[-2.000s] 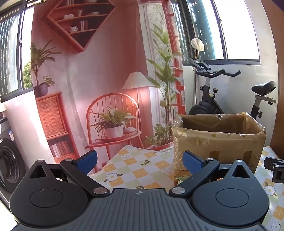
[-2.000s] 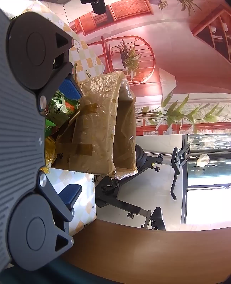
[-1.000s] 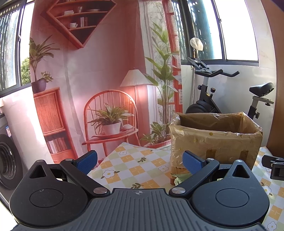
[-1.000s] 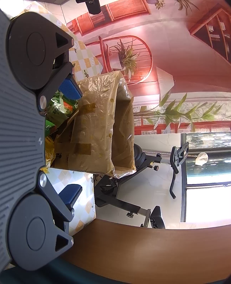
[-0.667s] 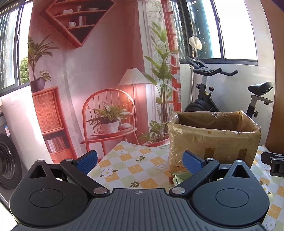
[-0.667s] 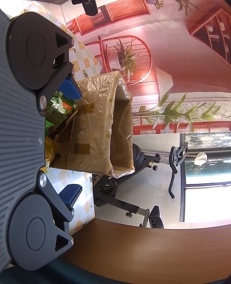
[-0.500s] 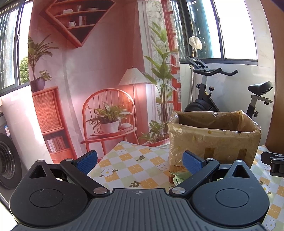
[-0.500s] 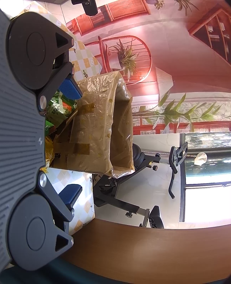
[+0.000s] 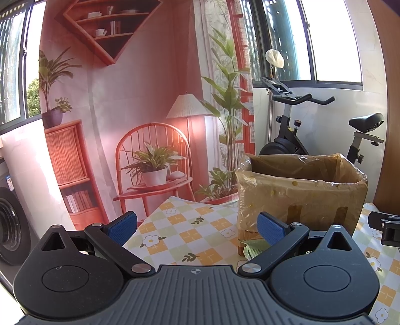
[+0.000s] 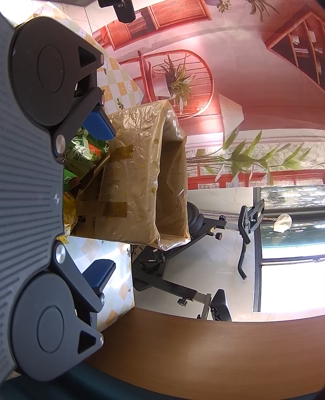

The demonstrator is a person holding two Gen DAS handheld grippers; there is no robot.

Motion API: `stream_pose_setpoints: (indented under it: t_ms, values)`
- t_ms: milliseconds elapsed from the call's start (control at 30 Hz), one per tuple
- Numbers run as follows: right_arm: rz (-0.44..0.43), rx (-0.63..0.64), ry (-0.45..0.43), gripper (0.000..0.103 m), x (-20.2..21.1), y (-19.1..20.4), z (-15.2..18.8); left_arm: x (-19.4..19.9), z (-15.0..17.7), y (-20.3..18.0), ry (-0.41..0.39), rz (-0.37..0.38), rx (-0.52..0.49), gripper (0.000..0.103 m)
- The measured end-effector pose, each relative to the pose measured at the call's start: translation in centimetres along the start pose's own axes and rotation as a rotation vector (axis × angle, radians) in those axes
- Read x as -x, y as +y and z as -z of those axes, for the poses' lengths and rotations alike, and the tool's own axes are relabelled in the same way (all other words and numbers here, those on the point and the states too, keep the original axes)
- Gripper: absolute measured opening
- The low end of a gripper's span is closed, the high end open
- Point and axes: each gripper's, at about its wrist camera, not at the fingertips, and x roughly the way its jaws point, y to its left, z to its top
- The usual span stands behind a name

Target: Organize snacks

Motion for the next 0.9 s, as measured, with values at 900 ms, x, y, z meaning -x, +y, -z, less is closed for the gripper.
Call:
stream_pose_setpoints:
  t_ms: [900]
  values:
    - [-0.004,-0.004,-0.001,0.103,-0.01,-0.16,0.03,-0.18,-0.04,0.85,0.013,0.051,0.07,0.103]
